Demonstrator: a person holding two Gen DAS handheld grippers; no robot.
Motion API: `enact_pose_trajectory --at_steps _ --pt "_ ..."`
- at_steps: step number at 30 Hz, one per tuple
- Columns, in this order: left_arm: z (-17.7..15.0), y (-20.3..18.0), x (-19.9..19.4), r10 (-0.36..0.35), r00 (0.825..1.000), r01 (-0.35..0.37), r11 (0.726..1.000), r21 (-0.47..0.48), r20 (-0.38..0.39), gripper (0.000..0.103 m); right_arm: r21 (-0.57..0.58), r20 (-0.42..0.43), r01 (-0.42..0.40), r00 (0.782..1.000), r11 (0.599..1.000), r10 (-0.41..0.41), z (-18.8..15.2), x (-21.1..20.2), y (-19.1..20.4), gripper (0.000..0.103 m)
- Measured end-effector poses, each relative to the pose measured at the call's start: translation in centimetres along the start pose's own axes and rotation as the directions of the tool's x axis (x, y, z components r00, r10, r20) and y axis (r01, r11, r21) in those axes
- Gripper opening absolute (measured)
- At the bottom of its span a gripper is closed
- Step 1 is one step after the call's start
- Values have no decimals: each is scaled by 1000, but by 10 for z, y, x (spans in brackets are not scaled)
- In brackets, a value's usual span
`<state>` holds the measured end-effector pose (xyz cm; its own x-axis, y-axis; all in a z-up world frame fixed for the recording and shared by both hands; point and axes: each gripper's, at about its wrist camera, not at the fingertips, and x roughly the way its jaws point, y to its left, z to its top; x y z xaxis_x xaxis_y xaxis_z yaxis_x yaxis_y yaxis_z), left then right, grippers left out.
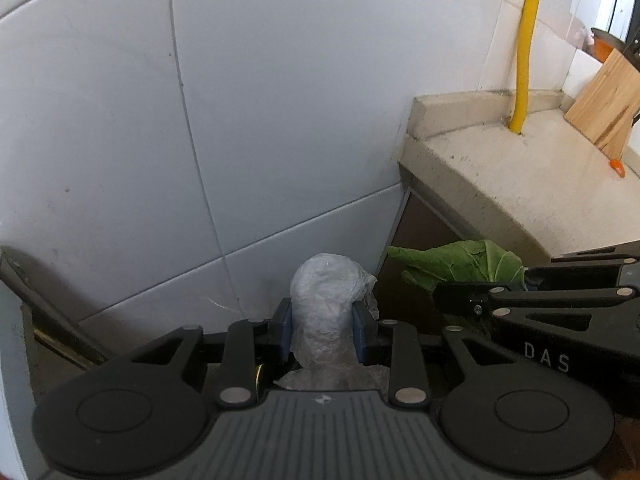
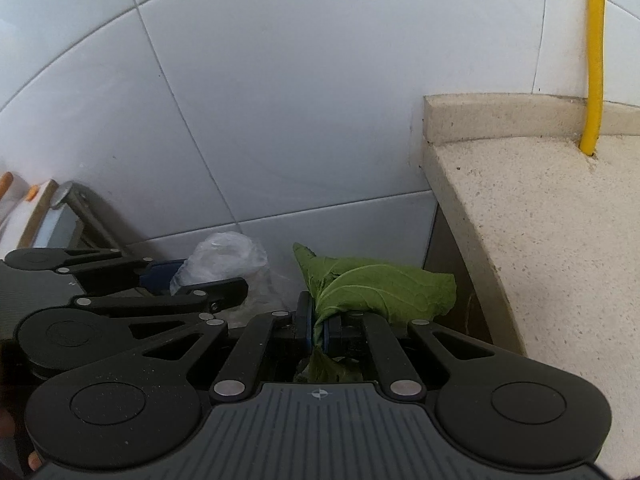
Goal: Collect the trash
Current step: 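Carry plastic bag in left tool while right tool carries lettuce leaf to bin, then open both tools over the bin dropping plastic bag and lettuce leaf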
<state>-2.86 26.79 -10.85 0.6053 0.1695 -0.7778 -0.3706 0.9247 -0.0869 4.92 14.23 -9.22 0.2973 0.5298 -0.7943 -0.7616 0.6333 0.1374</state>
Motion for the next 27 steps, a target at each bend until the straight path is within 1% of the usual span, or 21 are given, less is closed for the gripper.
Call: enact_pose_trajectory --at_steps 4,6,7,9,16,19,27 --pt "0 0 6 8 1000 -8 1000 1 -23 25 8 -16 12 1000 1000 -12 -1 8 -3 10" --pt "0 -2 9 13 999 -13 1000 9 -31 27 18 -27 16 999 1000 -16 -3 14 -6 11" --pt "0 -2 11 15 999 -15 1000 12 -38 28 24 -32 17 999 1000 -16 -4 16 -7 15" --pt "0 -3 14 17 998 -17 1000 11 -52 28 36 -46 18 999 999 -17 -5 23 -11 15" --pt "-1 0 18 7 997 -8 1000 -3 -83 36 55 -74 31 997 998 -26 -5 39 -16 27" --pt "-1 1 19 23 996 -23 1000 0 -85 38 57 -82 31 996 998 -26 -5 42 -17 32" --pt "0 3 21 56 994 -57 998 -7 -89 40 60 -114 32 993 998 -25 -7 49 -17 40"
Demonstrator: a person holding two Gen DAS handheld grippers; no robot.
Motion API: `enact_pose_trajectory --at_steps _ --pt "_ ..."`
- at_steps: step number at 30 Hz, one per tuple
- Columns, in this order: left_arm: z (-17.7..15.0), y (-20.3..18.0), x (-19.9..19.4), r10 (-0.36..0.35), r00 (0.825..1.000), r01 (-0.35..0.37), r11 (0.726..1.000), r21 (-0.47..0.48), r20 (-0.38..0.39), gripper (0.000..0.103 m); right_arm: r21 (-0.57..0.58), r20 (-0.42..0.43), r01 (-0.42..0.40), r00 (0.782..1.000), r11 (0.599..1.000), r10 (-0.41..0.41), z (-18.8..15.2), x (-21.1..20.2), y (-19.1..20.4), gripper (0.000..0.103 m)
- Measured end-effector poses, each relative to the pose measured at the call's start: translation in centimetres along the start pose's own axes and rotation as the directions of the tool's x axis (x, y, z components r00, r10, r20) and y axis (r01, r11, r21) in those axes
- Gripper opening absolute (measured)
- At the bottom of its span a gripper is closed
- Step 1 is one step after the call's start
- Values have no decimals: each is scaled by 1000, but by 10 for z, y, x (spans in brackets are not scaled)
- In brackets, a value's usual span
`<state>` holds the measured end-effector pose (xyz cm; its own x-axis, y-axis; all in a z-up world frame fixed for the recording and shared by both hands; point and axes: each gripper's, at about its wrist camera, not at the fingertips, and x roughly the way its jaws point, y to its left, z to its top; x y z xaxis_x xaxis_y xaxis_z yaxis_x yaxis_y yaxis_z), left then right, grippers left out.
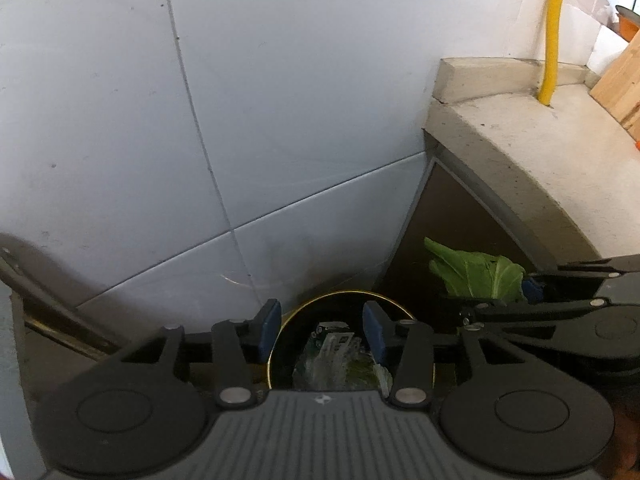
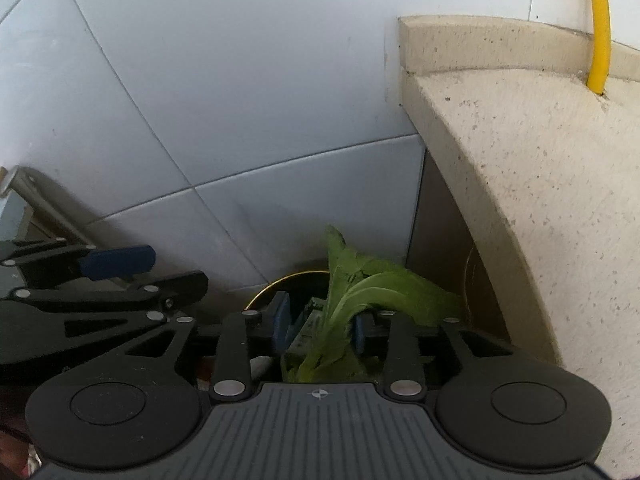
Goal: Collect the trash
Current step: 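Open both tools over the bin dropping plastic bag and lettuce leaf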
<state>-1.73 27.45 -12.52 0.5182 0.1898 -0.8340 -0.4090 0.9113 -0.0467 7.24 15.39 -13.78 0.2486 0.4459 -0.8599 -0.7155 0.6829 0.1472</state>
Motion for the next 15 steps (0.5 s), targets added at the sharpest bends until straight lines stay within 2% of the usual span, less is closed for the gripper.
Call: enact_pose_trajectory --at_steps 11,15 --pt "1 4 -1 17 1000 -17 999 -36 10 42 8 -7 2 1000 1000 -2 1 8 0 46" --pt "3 11 -3 38 999 -35 996 -79 32 42 21 -24 -10 1000 1000 10 2 11 -4 55"
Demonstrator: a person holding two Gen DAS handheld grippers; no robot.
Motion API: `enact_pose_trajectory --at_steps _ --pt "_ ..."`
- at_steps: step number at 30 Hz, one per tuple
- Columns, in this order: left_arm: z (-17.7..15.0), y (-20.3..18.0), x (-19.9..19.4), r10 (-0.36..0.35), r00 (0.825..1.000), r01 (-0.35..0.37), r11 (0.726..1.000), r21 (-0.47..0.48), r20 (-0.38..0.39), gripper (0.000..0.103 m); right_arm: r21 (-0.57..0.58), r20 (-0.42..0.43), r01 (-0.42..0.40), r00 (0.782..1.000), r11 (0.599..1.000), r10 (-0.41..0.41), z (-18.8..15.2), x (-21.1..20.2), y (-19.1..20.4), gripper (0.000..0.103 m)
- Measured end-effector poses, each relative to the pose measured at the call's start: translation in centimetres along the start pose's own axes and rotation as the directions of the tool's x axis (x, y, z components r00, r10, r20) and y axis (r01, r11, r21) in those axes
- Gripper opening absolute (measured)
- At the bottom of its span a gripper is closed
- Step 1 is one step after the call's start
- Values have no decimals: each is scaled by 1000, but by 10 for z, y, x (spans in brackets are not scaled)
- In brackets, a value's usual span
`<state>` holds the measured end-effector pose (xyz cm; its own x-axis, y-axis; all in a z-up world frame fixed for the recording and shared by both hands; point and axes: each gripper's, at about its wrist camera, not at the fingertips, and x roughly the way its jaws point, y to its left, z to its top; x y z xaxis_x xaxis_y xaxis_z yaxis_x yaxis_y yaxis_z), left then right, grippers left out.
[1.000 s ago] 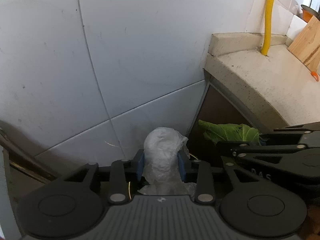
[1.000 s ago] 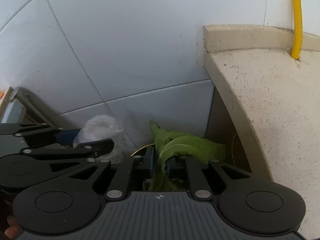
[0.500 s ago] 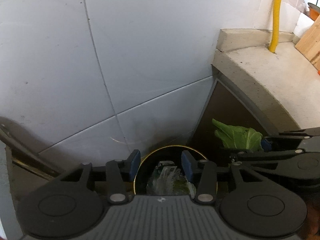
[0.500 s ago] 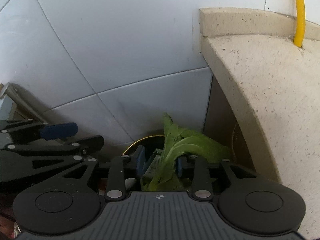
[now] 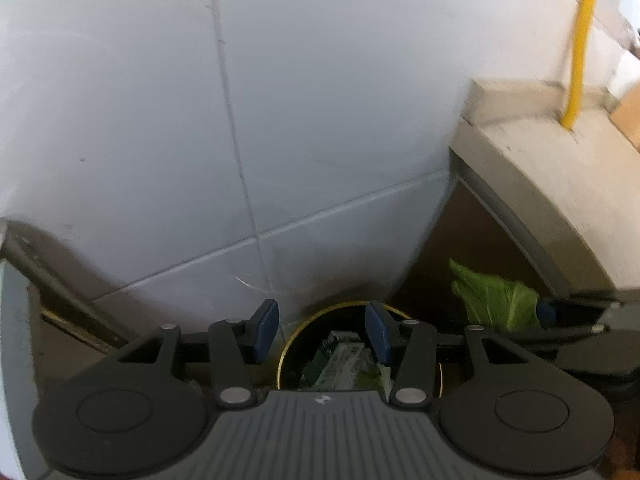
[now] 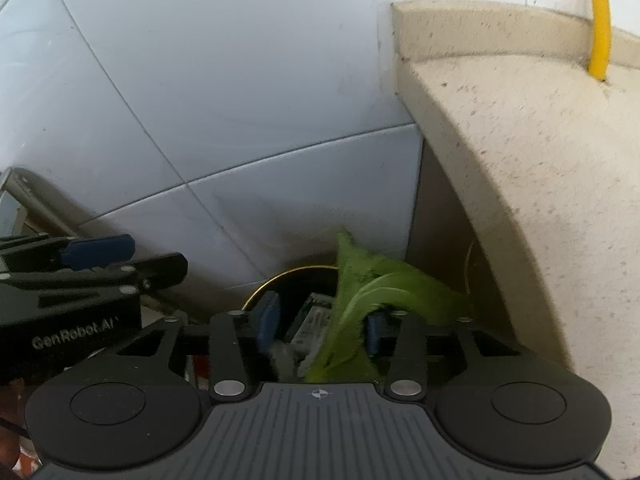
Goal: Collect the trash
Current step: 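Open both tools over the bin dropping plastic bag and lettuce leaf, then move both open tools back over the counter toward the carrot pieces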
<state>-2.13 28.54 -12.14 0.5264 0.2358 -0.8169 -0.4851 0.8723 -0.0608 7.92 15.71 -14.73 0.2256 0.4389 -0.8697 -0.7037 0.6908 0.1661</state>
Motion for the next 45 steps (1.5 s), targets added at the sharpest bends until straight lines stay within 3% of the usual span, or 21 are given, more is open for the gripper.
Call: enact_pose_trajectory --at_steps 8,12,13,15,16,19,21,24,26,29,30,33,37,45 --pt "3 9 -2 52 998 -51 997 -52 21 42 -92 -19 48 999 995 -50 0 12 17 57" --pt "5 16 -1 58 998 -57 995 -83 15 42 -87 -53 37 998 995 -42 4 17 18 58" --pt "5 16 0 57 998 -56 995 -85 15 42 -105 -52 27 998 994 -33 4 18 20 63" --pt "5 15 -1 60 998 -58 995 -77 21 42 -150 -92 57 993 987 -71 5 29 23 63" --pt "4 14 -2 59 998 -57 996 -75 24 42 -140 -97 71 992 988 -85 5 31 22 60" --pt "5 16 -2 55 998 -53 995 -85 24 42 -89 -99 5 995 996 -13 8 32 17 62" --pt "5 18 -3 52 998 -50 994 -95 23 42 -124 -116 78 989 989 -93 9 36 21 61" --pt "6 19 -4 49 999 -46 993 -105 24 42 -104 -101 21 994 994 -32 13 31 22 63" --pt "6 18 -5 49 998 -45 994 -103 28 42 -125 -114 70 990 990 -84 15 36 22 64" --pt "6 19 -4 48 999 -45 993 -105 21 42 -57 -130 12 991 998 -20 14 32 18 63" --pt "5 19 -4 46 999 -44 993 -106 19 42 -76 -128 37 991 996 -46 13 27 20 63" --pt "5 18 -5 53 998 -50 994 -97 27 42 -118 -67 133 988 984 -142 13 15 24 63" --pt "5 16 -6 68 997 -65 994 -87 33 42 -84 27 167 986 982 -165 17 -12 18 66" --pt "4 7 -13 123 988 -120 992 -36 95 49 -107 218 282 942 954 -254 18 -62 23 73"
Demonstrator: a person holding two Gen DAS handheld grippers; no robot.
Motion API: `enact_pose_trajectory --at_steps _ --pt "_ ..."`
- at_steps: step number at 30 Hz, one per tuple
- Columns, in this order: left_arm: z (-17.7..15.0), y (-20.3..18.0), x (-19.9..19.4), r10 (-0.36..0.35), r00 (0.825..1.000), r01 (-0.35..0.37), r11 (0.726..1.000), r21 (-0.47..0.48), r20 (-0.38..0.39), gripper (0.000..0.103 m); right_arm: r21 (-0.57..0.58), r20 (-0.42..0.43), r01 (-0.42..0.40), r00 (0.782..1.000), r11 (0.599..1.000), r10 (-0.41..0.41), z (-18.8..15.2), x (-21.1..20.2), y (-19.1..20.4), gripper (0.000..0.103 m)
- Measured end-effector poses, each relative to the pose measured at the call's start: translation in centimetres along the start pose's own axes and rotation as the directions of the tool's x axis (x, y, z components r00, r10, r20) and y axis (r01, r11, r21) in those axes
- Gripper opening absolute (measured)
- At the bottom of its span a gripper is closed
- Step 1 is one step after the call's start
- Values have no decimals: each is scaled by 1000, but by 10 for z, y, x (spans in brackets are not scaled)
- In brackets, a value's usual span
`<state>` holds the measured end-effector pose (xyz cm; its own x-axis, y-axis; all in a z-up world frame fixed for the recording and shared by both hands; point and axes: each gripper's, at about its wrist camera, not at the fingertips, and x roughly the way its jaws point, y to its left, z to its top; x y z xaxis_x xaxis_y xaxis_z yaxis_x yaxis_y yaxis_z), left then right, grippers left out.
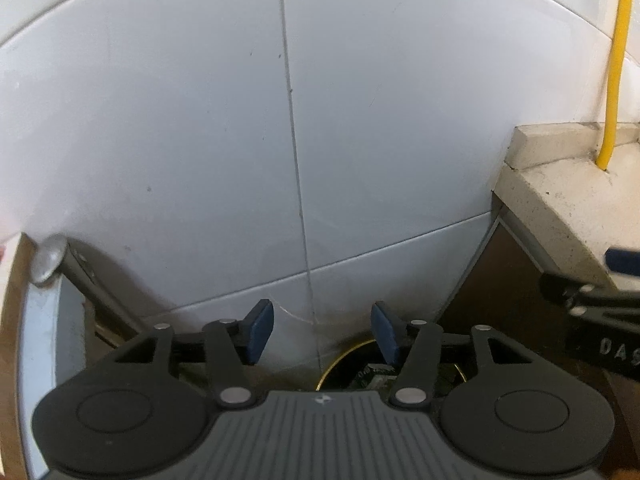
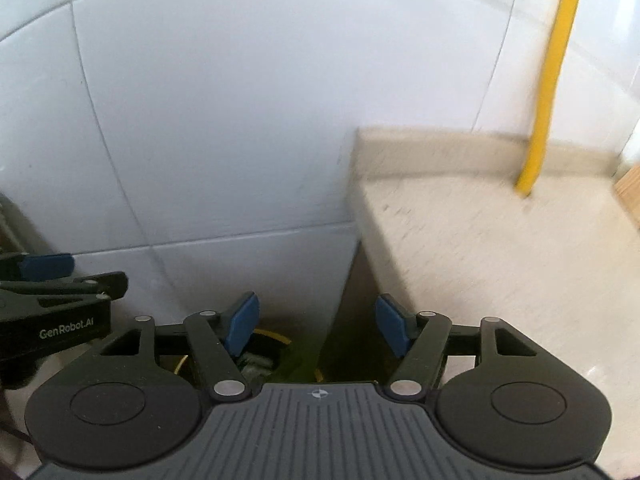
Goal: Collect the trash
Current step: 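Move both open tools back over the counter toward the carrot pieces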
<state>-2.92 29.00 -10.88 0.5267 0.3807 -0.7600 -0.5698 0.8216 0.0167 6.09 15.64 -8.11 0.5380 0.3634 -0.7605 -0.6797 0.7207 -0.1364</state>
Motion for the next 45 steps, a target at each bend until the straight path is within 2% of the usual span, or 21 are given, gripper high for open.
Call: enact_pose_trajectory --at_steps 4,9,13,18,23,29,33,36,38,45 --pt "-1 -5 -5 17 999 -18 999 37 37 52 -40 59 62 996 997 -60 0 -13 2 76" --pt "-3 -14 -10 3 999 -7 996 85 55 53 -44 77 79 994 996 -76 -3 -23 -4 77" --pt "-6 -23 -15 -37 999 32 991 126 39 53 -32 68 88 994 996 -85 -8 -30 -7 78" --pt "-13 -38 -17 -93 995 97 977 189 -29 53 -27 41 90 995 996 -89 -17 -35 -14 79" --pt "-15 -49 -20 -173 976 196 961 194 -131 53 1 6 89 996 996 -89 -27 -42 -24 79" --pt "-20 -69 -34 -197 965 235 942 241 -173 54 61 -38 46 998 997 -43 -40 -52 -35 80" --pt "-18 -76 -44 -244 947 292 925 243 -210 54 117 -52 21 999 993 -15 -50 -64 -46 80" --pt "-11 -84 -56 -269 941 318 910 265 -207 55 158 -37 16 999 987 -11 -53 -78 -58 80" --pt "-5 -92 -65 -294 935 342 896 283 -199 61 181 -22 24 1000 983 -21 -54 -88 -65 81" --pt "15 -127 -90 -356 922 388 849 360 -155 63 248 33 64 997 967 -75 -59 -123 -98 84"
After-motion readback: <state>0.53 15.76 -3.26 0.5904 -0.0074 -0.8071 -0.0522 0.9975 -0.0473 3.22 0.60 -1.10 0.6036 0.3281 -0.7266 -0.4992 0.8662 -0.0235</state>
